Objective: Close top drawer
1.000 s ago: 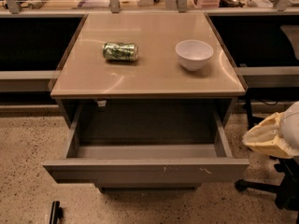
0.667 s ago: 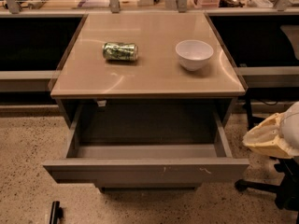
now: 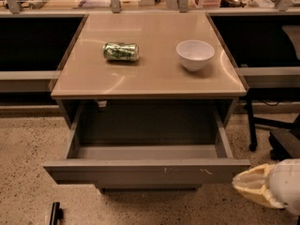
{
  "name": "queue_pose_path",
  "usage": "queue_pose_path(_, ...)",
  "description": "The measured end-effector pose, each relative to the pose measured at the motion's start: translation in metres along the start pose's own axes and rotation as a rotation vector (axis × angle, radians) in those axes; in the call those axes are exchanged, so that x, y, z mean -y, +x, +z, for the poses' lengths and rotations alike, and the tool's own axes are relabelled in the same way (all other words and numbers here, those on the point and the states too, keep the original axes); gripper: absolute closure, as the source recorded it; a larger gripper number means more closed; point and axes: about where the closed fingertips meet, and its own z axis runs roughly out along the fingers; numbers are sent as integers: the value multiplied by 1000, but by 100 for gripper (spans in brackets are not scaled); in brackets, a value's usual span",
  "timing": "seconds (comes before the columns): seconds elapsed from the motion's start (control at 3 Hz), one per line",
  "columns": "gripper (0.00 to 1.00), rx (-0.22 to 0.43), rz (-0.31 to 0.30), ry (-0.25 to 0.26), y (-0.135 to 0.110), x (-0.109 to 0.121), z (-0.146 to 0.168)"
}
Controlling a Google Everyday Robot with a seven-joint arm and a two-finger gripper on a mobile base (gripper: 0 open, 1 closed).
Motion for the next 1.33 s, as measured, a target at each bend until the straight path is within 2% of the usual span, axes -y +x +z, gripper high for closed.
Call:
queue_pose_path(0.33, 100, 49, 127, -61, 49, -23, 59)
queue_pose_path(0.67, 100, 77, 177, -119, 74, -24, 117)
queue_pose_path(1.0, 100, 78, 122, -98, 71, 14, 161)
queue_pose_path(1.33, 100, 66, 72, -60, 62, 42, 173)
